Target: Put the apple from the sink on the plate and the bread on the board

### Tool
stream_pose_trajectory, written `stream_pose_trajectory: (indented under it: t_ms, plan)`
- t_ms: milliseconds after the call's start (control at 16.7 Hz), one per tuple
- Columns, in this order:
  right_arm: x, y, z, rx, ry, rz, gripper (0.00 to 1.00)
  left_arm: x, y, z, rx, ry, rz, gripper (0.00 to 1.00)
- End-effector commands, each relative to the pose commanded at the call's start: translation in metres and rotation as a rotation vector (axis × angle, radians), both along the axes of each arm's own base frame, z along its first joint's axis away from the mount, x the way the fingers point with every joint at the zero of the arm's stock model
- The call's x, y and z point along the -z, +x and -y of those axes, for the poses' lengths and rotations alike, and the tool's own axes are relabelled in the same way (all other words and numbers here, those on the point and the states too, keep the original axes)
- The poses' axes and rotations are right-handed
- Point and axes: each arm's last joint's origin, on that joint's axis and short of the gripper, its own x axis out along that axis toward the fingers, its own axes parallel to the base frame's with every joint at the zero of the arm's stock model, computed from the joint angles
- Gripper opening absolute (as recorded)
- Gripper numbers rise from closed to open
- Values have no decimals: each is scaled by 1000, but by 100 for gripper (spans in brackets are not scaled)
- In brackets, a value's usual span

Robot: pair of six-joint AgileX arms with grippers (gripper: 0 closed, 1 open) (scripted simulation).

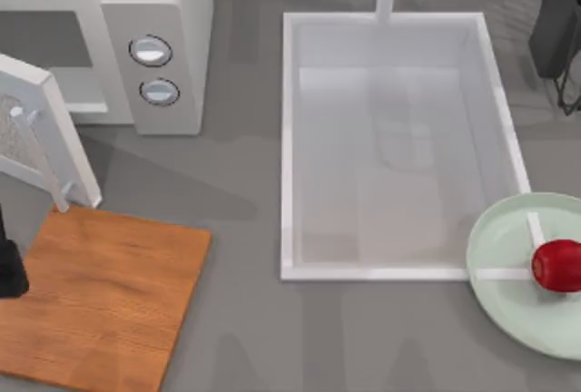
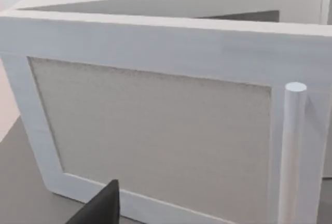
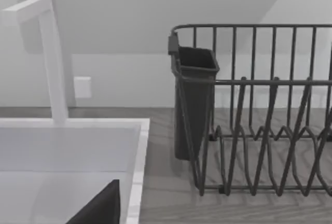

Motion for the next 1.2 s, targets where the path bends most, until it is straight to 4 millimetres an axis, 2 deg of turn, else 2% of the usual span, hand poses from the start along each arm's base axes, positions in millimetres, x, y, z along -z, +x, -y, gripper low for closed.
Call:
stream_pose_trajectory:
  t_ms: [240,540,780,1200]
  plan:
    - [0,0,0,0,0,0,100,-26,15,-4,17,170,-202,100]
    - [0,0,0,0,0,0,100,-45,48,-11,97,366,-507,100]
    - [0,0,0,0,0,0,100,-44,78,-19,199,471,-747,100]
    - [0,0,0,0,0,0,100,-25,137,-39,489,602,-1141,100]
